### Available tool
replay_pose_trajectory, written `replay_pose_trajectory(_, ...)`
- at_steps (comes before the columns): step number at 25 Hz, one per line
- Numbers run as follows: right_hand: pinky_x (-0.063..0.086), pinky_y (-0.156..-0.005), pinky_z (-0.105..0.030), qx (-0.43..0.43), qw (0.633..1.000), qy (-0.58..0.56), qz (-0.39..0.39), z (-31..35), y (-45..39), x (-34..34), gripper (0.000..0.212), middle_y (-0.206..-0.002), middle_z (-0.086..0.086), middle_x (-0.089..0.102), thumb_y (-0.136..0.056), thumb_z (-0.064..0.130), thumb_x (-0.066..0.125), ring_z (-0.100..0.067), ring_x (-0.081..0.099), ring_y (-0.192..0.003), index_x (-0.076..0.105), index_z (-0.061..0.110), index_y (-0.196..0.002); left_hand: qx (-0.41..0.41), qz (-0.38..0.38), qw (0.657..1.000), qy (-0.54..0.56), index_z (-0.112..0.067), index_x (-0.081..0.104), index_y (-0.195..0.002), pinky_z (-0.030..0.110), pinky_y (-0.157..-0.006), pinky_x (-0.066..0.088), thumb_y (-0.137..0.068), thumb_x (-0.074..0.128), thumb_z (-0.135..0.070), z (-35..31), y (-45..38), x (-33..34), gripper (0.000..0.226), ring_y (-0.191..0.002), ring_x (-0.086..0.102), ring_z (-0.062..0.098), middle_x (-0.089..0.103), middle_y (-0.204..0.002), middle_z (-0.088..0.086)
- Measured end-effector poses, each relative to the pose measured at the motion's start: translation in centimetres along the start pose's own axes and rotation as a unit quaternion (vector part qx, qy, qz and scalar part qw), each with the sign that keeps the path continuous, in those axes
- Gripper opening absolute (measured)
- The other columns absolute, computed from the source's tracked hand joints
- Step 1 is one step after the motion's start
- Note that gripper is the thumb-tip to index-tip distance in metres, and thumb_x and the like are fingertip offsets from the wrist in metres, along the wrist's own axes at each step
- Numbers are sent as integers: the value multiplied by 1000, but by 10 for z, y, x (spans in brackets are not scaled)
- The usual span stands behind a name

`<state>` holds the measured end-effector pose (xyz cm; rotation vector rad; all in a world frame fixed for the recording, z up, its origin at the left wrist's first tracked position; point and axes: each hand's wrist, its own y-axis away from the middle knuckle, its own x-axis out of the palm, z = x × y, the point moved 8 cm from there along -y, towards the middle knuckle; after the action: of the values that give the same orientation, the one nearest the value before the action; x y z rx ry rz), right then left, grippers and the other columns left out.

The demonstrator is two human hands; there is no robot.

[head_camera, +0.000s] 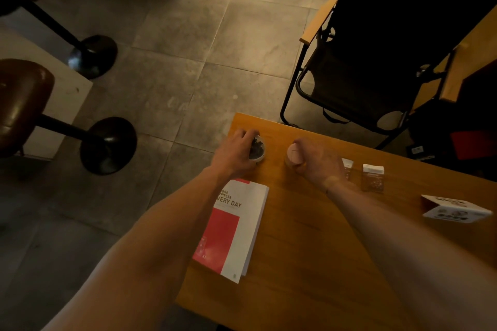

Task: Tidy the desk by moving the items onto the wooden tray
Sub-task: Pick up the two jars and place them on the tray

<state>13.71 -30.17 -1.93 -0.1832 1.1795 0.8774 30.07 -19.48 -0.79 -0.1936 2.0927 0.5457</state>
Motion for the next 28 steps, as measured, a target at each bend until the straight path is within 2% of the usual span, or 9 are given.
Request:
replay_pose_trajectory(3, 53, -79, -41, 35, 999, -39, 2, -5, 14, -2, 60, -126, -6, 60, -79, 28, 77, -30, 60, -109, 43, 29, -128, -11, 2, 999, 45, -22, 38, -135, 43, -95, 52, -78, 77, -31, 0, 8, -6, 70, -117, 51, 27, 46, -131, 9)
replay_pose_trajectory(6, 57, -72, -40, 64, 995, -71, 0, -8, 34, -10, 64, -124, -9, 59, -79, 29, 77, -31, 63, -101, 33, 32, -125, -10, -7, 997, 74, -21, 36, -137, 43, -95, 52, -74, 79, -23, -7, 19, -17, 76, -116, 52, 26, 45, -133, 9)
replay_pose_trajectory(9, 55, -65, -35, 81, 992, -93, -22, -10, 58, -24, 63, -119, -9, 61, -78, 31, 77, -28, 64, -95, 29, 33, -119, -4, -26, 993, 118, -24, 32, -136, 40, -87, 57, -71, 82, -20, -19, 35, -30, 82, -113, 55, 24, 46, -133, 8)
replay_pose_trajectory(13, 51, -64, -32, 105, 979, -152, -85, -11, 97, -51, 67, -120, -9, 58, -74, 29, 81, -27, 60, -98, 33, 30, -121, 24, -33, 978, 206, -28, 30, -125, 22, -62, 58, -74, 81, -24, -45, 60, -37, 72, -103, 59, 22, 48, -122, 9)
replay_pose_trajectory(15, 52, -62, -32, 118, 965, -197, -127, -15, 123, -63, 67, -120, -9, 57, -72, 26, 82, -26, 58, -98, 37, 27, -122, 32, -31, 974, 223, -27, 32, -125, 13, -61, 54, -72, 83, -24, -59, 72, -36, 73, -105, 58, 19, 47, -124, 7)
replay_pose_trajectory(18, 52, -64, -29, 132, 950, -223, -177, -20, 166, -76, 67, -124, -6, 56, -72, 25, 83, -20, 55, -101, 40, 27, -123, 52, -19, 964, 260, -24, 35, -129, 17, -66, 56, -68, 87, -24, -81, 90, -28, 80, -108, 58, 18, 47, -125, 4)
replay_pose_trajectory(21, 57, -76, -36, 152, 940, -251, -176, -30, 207, -78, 70, -129, -2, 56, -73, 24, 82, -16, 55, -106, 39, 30, -127, 84, -4, 955, 284, -26, 36, -131, 21, -65, 58, -68, 87, -25, -103, 106, -19, 81, -109, 58, 19, 46, -124, 1)
replay_pose_trajectory(23, 58, -82, -39, 166, 938, -255, -165, -35, 233, -80, 70, -132, -3, 56, -72, 23, 83, -20, 57, -113, 41, 29, -128, 100, 18, 951, 291, -30, 37, -130, 23, -66, 59, -68, 86, -27, -117, 118, -12, 80, -111, 57, 20, 45, -123, -2)
replay_pose_trajectory(28, 55, -85, -33, 176, 928, -269, -189, -45, 291, -94, 68, -130, -1, 55, -72, 24, 83, -18, 55, -114, 43, 25, -128, 129, 81, 938, 311, -32, 40, -125, 28, -64, 60, -69, 85, -23, -157, 148, 1, 72, -112, 53, 24, 44, -124, 3)
